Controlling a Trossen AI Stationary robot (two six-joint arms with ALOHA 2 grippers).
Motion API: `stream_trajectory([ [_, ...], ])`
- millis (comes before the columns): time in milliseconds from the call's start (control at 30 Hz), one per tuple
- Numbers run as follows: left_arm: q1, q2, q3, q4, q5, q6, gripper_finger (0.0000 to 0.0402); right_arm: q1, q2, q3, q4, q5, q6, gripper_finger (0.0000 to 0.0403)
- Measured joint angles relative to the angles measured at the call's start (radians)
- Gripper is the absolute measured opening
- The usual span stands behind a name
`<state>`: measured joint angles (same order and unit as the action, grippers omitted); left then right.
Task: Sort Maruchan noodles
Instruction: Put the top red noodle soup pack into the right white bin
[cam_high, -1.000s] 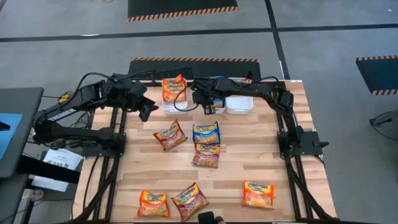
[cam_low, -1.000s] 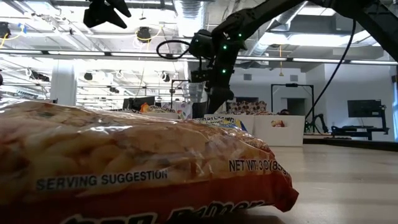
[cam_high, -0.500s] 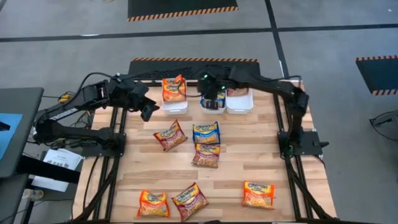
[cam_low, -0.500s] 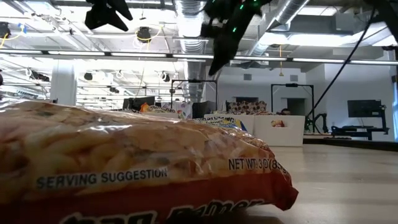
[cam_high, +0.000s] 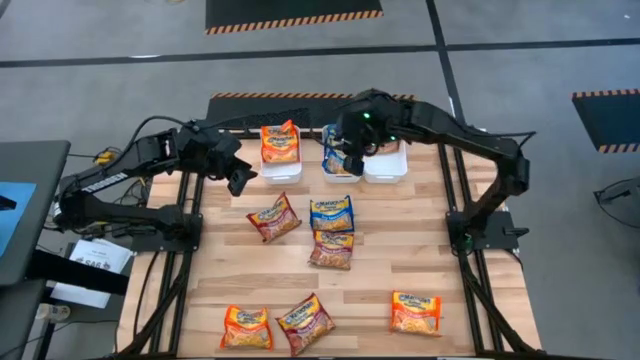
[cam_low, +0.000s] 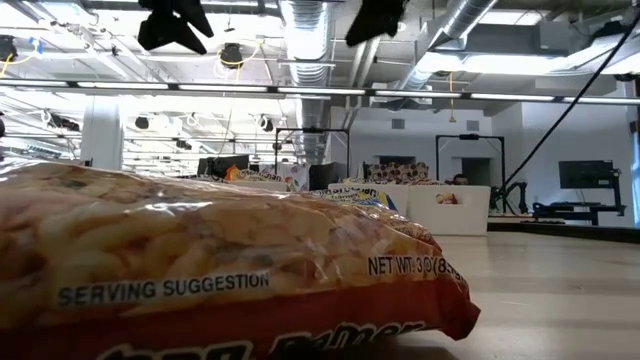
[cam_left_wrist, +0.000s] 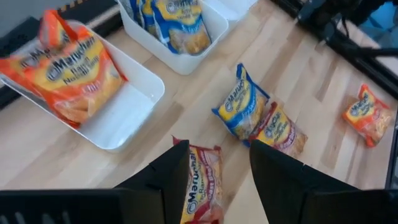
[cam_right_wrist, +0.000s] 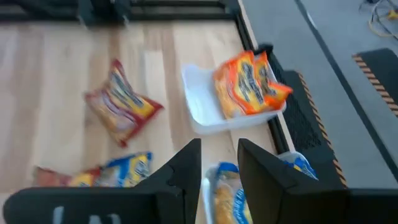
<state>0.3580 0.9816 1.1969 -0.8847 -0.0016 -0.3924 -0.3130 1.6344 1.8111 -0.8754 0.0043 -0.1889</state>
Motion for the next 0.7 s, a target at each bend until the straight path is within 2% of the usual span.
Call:
stream_trajectory([
  [233, 0.003, 0.041, -0.003, -0.133, 0.124, 0.101, 0.0156, 0.094, -0.071, 0.0, -0.001, 0.086, 0.203, 0.0166],
  [433, 0.004, 0.117, -0.011, -0.23, 0.132, 0.177, 0.017, 0.183, -0.089, 0.0, -0.006, 0.11, 0.389, 0.0199],
  [700, 0.004, 0.236, -0.011, -0.306, 0.162, 0.216, 0.019, 0.298, -0.066, 0.0, -0.007, 0.103, 0.493, 0.0216],
])
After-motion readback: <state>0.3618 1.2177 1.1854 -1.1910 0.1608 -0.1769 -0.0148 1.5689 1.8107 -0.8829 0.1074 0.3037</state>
